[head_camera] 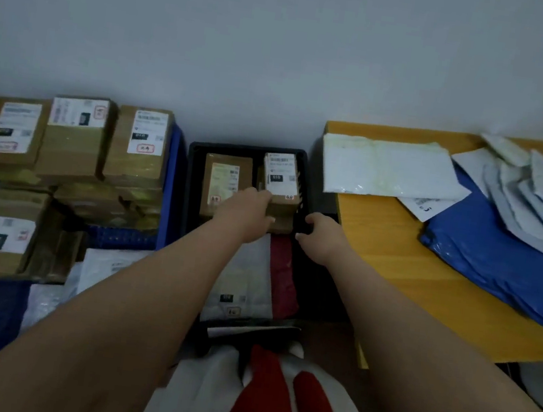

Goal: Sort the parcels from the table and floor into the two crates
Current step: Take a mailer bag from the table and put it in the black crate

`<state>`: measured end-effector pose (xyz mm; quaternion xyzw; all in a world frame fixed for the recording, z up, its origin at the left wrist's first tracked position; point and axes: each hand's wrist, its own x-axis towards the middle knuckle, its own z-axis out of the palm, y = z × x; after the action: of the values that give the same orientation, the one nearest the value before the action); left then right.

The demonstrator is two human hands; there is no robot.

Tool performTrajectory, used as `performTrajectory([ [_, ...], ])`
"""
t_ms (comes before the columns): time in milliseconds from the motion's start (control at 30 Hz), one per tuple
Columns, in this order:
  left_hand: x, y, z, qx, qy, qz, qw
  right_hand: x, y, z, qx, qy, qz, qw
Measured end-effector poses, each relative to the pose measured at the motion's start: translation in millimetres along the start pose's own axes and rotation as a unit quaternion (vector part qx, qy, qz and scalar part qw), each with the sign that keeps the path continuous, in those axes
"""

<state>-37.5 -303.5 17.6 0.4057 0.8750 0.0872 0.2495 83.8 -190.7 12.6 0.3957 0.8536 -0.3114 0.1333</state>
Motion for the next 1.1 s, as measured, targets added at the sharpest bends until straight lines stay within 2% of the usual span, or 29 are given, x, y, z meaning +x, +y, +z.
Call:
performTrajectory([
  [200, 37.2, 51.2, 12.6, 0.004, -0.007, 0.064, 0.998, 8.3, 51.4, -28.3, 0.042, 0.034, 0.055, 0.997],
  [367, 76.0, 100.0, 35.5, -0.001, 0.01, 0.075, 0.997, 33.9, 100.3, -56.3, 0.04, 0.051, 0.089, 0.994],
  [700, 178.0, 184.5, 66.1, 0.043, 0.021, 0.022, 0.999, 103.5, 182.3, -117.1, -0.061, 0.111, 0.039, 0.991],
  [967, 220.8, 194.9, 84.1, 0.141, 0.012, -0.037, 0.989, 128.2, 209.5, -128.7, -0.073, 0.093, 0.014, 0.993],
  [1100, 226.0, 191.3, 90.6, 0.143, 0.008, -0.048, 0.989, 130.7, 213.3, -129.5, -0.064, 0.098, 0.004, 0.993],
])
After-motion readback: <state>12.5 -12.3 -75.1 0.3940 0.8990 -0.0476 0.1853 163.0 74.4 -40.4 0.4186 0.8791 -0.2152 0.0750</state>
